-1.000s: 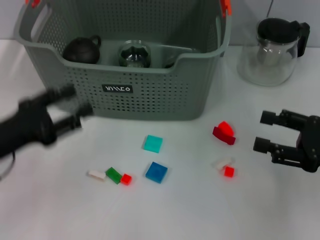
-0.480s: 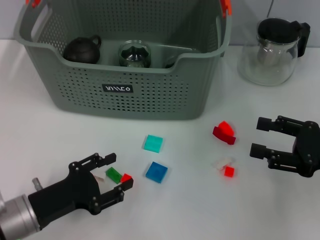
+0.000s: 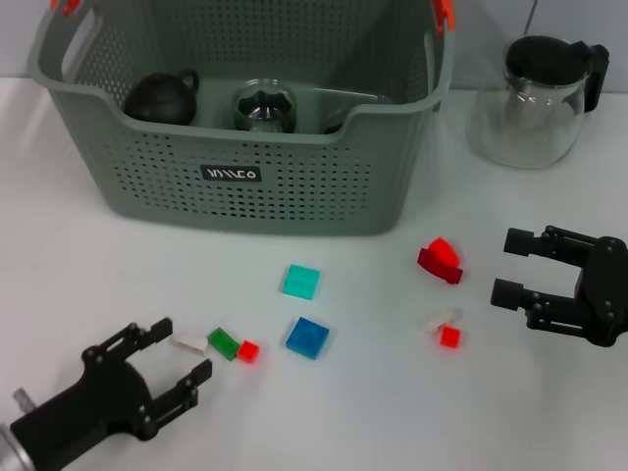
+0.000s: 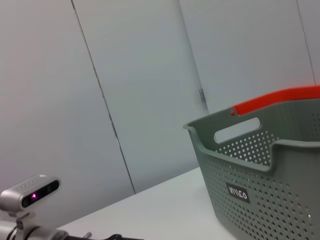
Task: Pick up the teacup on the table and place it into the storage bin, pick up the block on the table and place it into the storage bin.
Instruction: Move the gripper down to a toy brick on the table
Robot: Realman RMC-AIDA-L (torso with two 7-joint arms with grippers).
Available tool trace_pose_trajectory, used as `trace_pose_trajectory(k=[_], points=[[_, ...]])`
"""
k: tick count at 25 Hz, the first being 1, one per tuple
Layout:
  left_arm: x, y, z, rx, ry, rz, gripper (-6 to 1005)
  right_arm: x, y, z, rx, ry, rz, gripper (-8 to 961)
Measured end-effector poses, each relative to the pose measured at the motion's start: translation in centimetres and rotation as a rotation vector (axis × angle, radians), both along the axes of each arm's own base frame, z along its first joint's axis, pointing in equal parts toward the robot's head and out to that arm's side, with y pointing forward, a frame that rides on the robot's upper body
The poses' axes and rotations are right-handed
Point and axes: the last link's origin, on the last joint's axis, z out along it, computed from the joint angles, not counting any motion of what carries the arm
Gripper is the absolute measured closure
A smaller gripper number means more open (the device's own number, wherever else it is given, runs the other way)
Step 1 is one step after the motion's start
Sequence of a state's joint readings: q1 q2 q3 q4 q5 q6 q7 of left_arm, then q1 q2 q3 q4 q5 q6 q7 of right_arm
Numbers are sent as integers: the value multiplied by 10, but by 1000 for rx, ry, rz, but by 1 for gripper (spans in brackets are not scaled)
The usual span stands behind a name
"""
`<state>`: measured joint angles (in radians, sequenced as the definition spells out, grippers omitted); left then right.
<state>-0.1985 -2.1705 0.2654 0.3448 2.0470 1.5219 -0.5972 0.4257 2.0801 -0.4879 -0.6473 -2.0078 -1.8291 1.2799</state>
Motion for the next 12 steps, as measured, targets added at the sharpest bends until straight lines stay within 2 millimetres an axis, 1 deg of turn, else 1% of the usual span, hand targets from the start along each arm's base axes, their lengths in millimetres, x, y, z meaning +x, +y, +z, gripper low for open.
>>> trace_pose_trajectory(k=[5, 10, 12], points=[[-5, -10, -4, -17, 8, 29, 297, -2, 0, 1, -2, 9, 10, 155], [-6, -9, -9, -33, 9, 45, 297, -3, 1, 1, -2, 10, 13, 156], [-6, -6, -12, -42, 21, 57, 296, -3, 1, 1, -2, 10, 13, 157]])
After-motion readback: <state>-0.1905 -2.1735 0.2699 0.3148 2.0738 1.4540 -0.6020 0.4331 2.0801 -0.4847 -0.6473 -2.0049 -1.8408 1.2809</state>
